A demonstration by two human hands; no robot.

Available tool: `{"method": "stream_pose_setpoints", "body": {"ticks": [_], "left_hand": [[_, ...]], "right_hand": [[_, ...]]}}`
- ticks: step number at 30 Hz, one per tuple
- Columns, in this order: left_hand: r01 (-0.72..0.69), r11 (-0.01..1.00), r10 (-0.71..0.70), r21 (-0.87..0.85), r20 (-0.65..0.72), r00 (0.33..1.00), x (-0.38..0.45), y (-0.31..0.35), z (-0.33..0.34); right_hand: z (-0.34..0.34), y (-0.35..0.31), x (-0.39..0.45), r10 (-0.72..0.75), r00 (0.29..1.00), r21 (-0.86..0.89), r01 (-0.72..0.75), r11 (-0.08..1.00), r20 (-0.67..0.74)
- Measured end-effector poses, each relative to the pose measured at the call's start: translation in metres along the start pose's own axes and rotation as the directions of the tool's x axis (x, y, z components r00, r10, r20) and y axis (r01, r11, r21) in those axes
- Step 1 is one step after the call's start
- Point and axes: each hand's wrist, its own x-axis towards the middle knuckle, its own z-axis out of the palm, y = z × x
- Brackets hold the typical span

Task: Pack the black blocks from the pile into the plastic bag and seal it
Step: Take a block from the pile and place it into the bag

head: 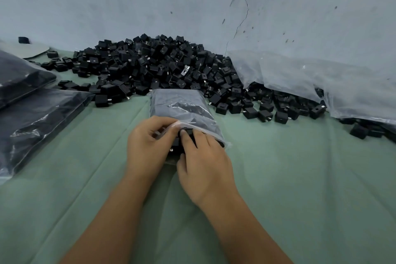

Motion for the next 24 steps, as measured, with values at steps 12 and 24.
{"method": "stream_pose_setpoints", "body": {"ticks": [12,24], "left_hand": [[-0.236,0.954,0.232,0.187,0.045,0.972,-0.002,0.002,-0.004],[-0.251,0.928,0.245,0.276,0.055,0.968,-0.001,0.005,-0.005]], "right_hand": [[0.004,-0.005,0.002,0.076,0.982,-0.027,-0.072,0.997,0.174],[0.001,-0.002,0.042,0.121,0.92,0.041,-0.147,0.988,0.374]]}}
